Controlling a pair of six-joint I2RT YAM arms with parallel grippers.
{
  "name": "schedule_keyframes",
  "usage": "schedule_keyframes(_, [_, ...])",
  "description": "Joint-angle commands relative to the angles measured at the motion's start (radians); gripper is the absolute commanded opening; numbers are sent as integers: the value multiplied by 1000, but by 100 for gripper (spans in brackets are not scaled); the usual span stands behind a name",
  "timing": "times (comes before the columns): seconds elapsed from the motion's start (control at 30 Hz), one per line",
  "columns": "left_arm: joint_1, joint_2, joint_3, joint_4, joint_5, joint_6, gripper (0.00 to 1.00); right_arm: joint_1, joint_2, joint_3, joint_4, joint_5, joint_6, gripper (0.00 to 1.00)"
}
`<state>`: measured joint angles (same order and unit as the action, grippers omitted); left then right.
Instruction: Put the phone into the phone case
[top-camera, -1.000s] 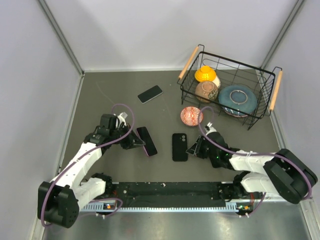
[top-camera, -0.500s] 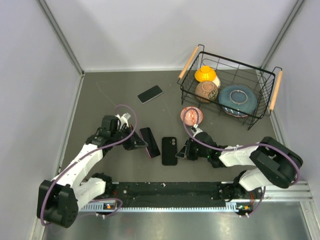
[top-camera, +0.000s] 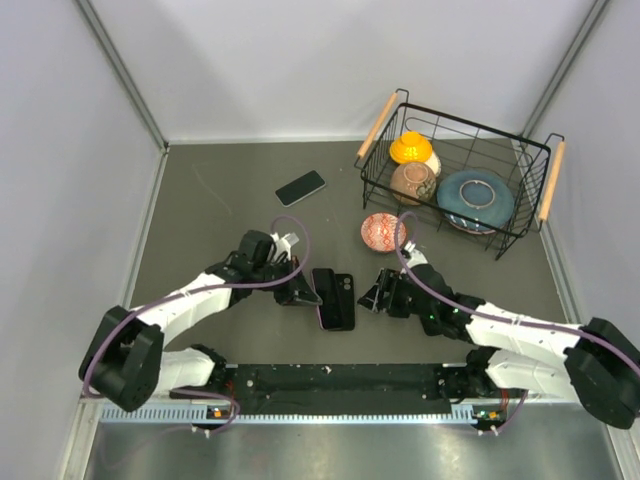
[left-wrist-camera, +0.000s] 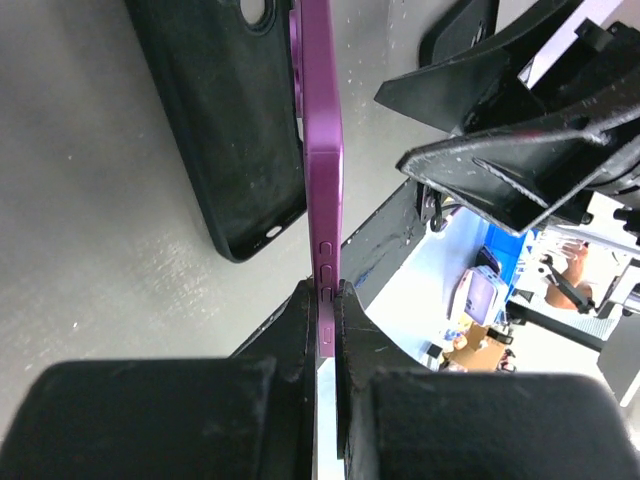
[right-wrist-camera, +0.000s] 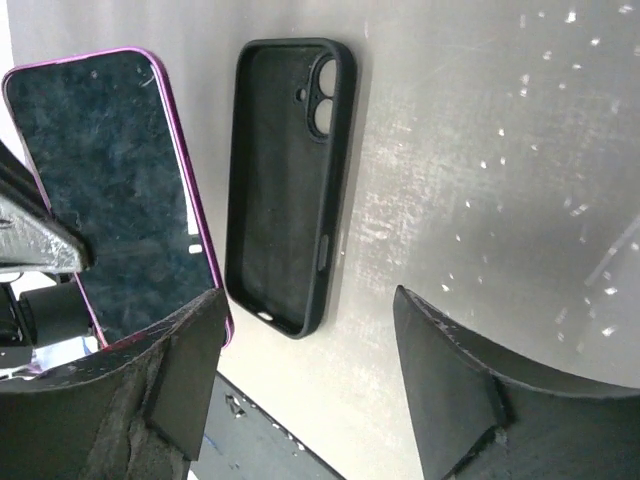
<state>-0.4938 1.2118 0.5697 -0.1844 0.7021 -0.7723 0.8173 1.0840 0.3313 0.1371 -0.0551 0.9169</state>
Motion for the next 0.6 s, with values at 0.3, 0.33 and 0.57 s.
schedule_keyframes(0.3, [-52, 198, 94, 177, 60, -78, 0, 2, -76, -18, -74, 52, -19, 79])
schedule_keyframes(0.33, [-54, 216, 96, 178, 65, -79, 0, 2, -72, -15, -74, 51, -26, 79])
schedule_keyframes(0.57, [-58, 278, 121, 165, 85, -70, 1, 0, -23, 11, -51, 51, -32, 79])
